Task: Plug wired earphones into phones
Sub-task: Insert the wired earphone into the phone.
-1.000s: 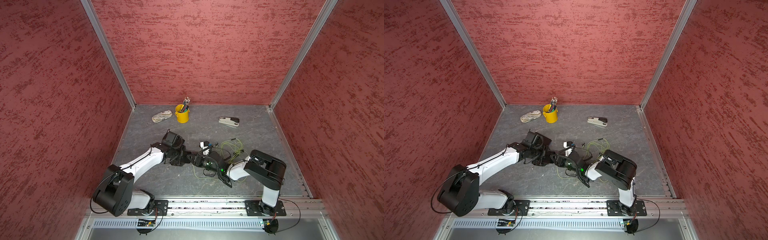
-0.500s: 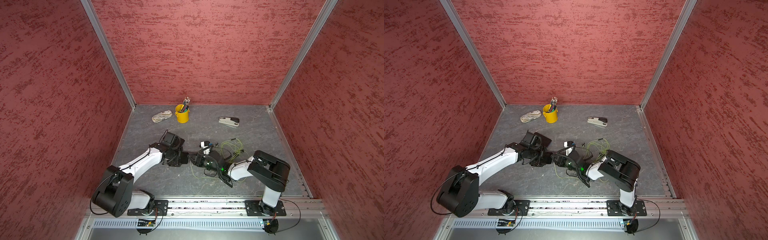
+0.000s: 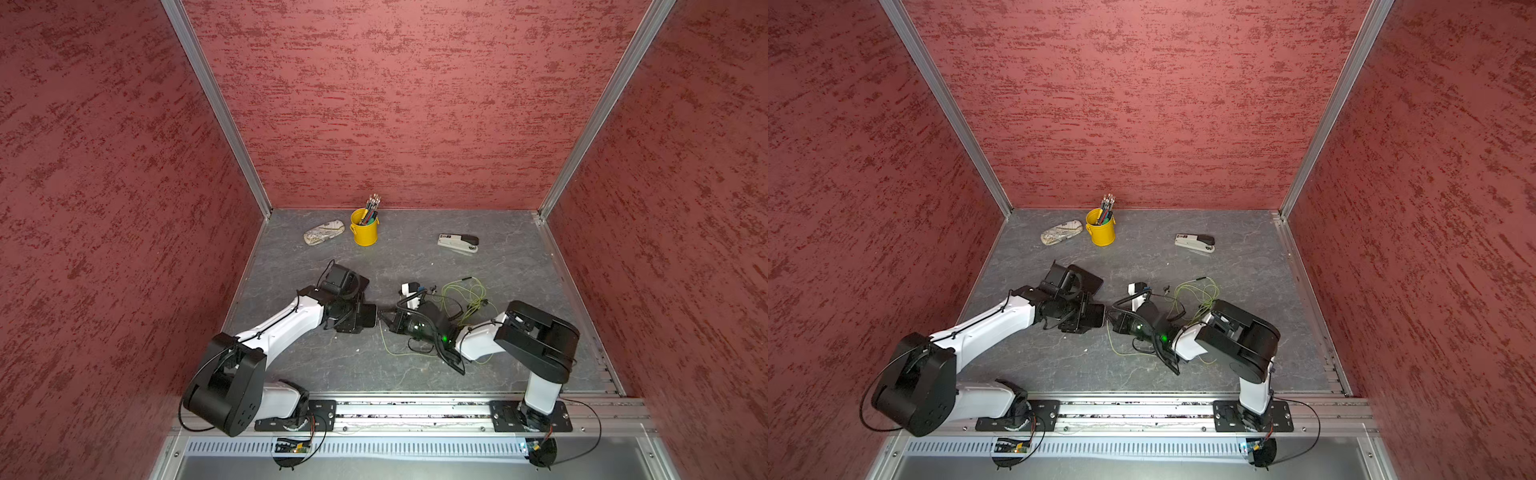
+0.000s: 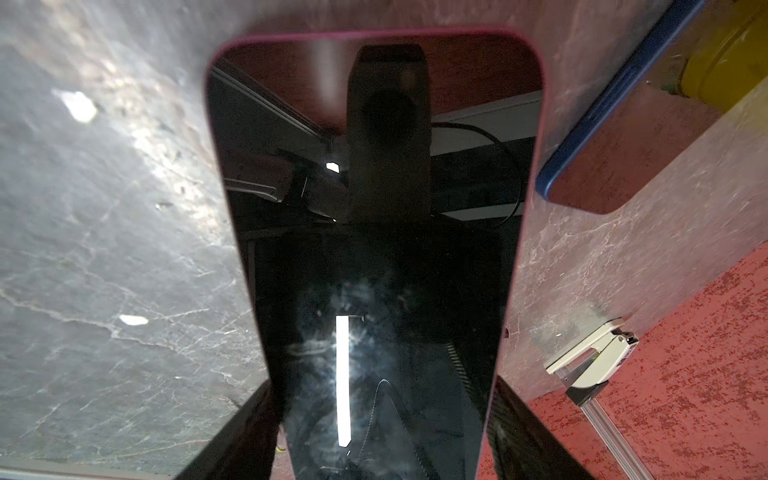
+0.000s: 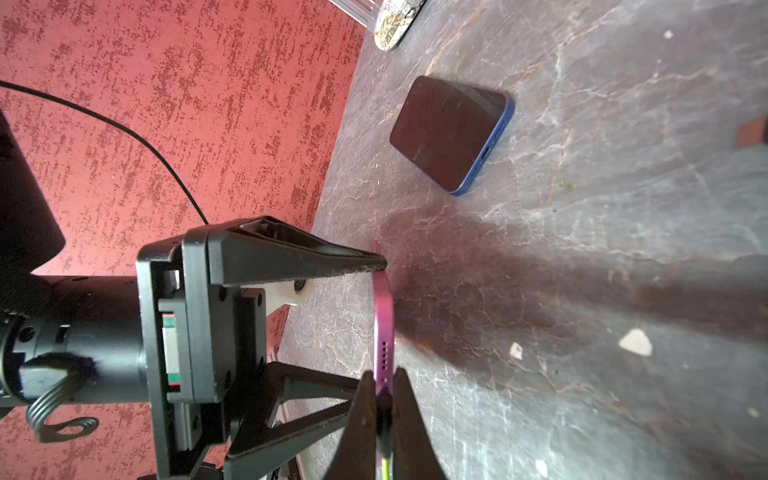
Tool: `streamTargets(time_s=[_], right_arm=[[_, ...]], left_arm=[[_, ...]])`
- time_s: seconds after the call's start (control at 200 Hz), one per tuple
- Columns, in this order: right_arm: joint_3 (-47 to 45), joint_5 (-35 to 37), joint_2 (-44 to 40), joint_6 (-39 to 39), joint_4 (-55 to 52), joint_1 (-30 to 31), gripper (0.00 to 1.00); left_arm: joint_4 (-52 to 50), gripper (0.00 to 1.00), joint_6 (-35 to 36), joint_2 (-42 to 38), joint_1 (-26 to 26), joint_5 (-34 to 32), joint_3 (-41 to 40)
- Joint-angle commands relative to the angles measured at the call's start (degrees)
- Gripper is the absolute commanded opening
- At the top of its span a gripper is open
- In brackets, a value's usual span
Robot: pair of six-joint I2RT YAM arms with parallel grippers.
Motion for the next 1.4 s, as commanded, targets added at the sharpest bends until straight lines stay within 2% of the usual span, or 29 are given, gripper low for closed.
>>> streamTargets(time_s=[0.0, 0.271, 0.621, 0.781, 0.872, 1.017, 1.072, 1.202, 1.393], right_arm=[[2.3, 0.4, 1.1, 0.4, 1.6, 1.0, 0.05], [4.4, 1.4, 2.2, -0.1, 0.9, 1.7, 0.01], [6.8, 1.8, 3.0, -1.1, -0.9, 2.8, 0.02], [7.7, 5.3, 0.5, -2.9, -6.0, 2.6, 0.12], [7.5, 8.2, -1.5, -3.6, -8.6, 2.2, 0.24], [8.3, 10.2, -4.1, -5.0, -12.2, 1.3, 0.48], [8.5, 10.4, -5.1, -6.1, -13.1, 1.3, 0.53], [8.2, 12.0, -7.8, -7.4, -16.4, 1.1, 0.55], [7.5, 15.6, -10.9, -10.1, -26.1, -1.8, 0.52]], left_arm=[[2.3, 0.58, -3.5, -2.2, -0.8, 1.1, -0.9], [5.6, 0.55, -10.3, -4.1, -2.1, 1.5, -2.2], [9.5, 0.55, -14.2, -2.7, -1.7, 1.4, -1.3], [2.1, 0.55, -10.6, -3.8, -1.6, -1.0, 0.0], [0.1, 0.56, -9.0, -5.2, -1.6, -1.8, -2.1], [-5.9, 0.58, -6.8, -7.8, -1.8, -5.1, -5.1], [-6.4, 0.59, -6.8, -8.7, -1.9, -6.8, -5.9], [-9.0, 0.6, -5.2, -7.6, -2.0, -10.3, -3.8], [-11.9, 0.62, -4.0, -1.4, -3.4, -13.5, -0.1]])
